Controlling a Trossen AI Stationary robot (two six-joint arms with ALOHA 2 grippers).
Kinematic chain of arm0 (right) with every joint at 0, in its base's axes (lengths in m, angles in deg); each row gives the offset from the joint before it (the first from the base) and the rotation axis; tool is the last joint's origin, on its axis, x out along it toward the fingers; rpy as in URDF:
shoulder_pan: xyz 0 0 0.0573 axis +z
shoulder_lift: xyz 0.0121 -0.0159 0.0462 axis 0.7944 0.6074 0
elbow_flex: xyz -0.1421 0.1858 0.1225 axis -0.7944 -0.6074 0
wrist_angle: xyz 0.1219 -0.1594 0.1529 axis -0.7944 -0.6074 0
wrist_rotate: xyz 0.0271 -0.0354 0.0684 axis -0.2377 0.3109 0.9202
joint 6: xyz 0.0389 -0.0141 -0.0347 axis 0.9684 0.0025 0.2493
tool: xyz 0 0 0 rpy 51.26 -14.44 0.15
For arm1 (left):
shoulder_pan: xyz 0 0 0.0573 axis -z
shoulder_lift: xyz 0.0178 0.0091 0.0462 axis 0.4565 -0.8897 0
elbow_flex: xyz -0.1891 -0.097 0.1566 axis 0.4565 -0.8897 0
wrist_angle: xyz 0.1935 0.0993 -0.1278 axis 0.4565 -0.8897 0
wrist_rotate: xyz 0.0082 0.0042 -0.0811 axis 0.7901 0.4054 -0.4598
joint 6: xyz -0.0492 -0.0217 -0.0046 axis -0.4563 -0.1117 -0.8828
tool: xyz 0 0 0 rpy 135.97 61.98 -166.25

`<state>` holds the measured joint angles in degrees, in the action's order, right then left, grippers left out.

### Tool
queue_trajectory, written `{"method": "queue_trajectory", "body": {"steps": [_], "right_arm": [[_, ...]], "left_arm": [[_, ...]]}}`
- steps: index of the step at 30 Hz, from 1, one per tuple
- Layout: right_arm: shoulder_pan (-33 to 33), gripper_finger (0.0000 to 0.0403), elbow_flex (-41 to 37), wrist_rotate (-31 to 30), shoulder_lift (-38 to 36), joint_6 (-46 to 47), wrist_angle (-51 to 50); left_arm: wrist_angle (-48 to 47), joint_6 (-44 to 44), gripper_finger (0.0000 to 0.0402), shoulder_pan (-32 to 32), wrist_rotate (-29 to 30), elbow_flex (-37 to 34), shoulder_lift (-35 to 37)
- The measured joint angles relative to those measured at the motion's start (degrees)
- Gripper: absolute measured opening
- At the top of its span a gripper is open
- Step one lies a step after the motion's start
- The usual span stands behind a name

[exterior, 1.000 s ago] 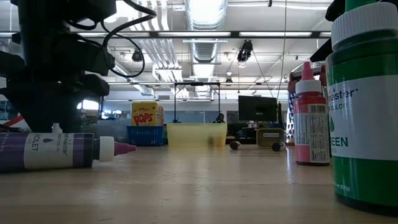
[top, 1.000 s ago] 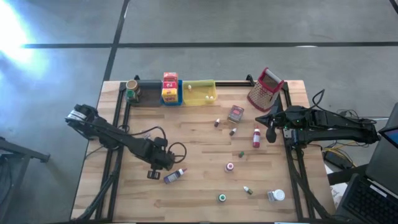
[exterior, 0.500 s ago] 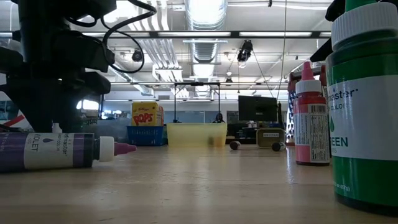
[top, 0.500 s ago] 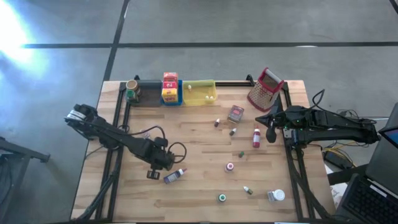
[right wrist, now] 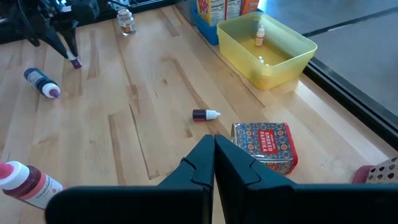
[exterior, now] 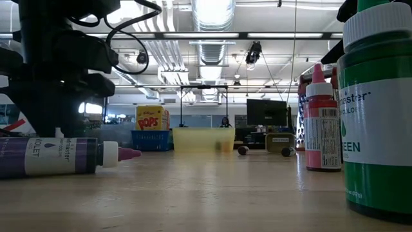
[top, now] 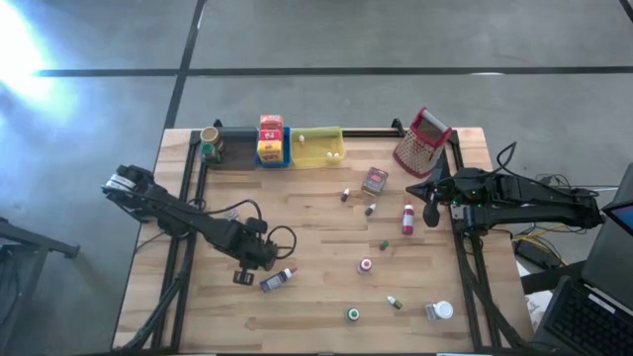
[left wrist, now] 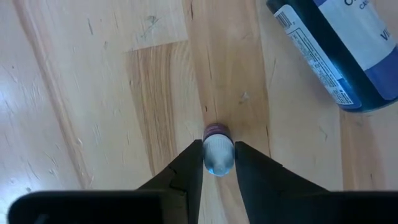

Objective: Pick & Place Kitchen Items
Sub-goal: Put the left small violet food coloring bottle into the yellow bin

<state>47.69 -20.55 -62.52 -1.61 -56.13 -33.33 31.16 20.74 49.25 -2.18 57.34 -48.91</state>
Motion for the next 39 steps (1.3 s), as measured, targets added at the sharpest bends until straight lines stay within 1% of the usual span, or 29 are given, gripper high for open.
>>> {"method": "queue_trajectory", "body": {"steps": [3,12,17,20,23,26,31,35,39], "right_arm": [[0.00,0.0008,0.00,0.02,0.00,0.00,0.00],[-0.04,0.0008,-0.01,0.01,0.00,0.00,0.00],[-0.04,0.0008,0.00,0.02,0.02,0.00,0.00],[-0.04,0.0008,-0.01,0.01,0.04,0.00,-0.01],[-0.04,0.0008,-0.02,0.01,0.04,-0.01,0.00],[-0.04,0.0008,-0.01,0.02,0.04,0.00,0.00],[-0.02,0.0008,-0.01,0.02,0.04,0.00,0.00],[-0.02,0.0008,0.00,0.02,0.04,0.00,0.00],[-0.02,0.0008,-0.01,0.01,0.04,-0.01,0.00]], "left_arm": [[0.00,1.08,0.0083,0.00,0.00,0.00,0.04],[-0.05,1.71,0.0081,-0.04,0.00,0.19,0.04],[-0.06,7.38,0.0081,-1.17,0.30,2.67,0.04],[-0.02,12.37,0.0081,-2.94,3.28,5.36,0.04],[0.59,17.76,0.0081,-5.52,7.94,8.55,0.04],[2.86,23.82,0.0081,-8.86,11.50,11.57,0.04],[8.26,32.26,0.0081,-17.95,10.89,16.57,0.04],[9.87,33.72,0.0080,-28.08,5.52,21.33,0.04],[11.40,29.98,0.0080,-38.59,-2.07,25.50,0.04]]}}
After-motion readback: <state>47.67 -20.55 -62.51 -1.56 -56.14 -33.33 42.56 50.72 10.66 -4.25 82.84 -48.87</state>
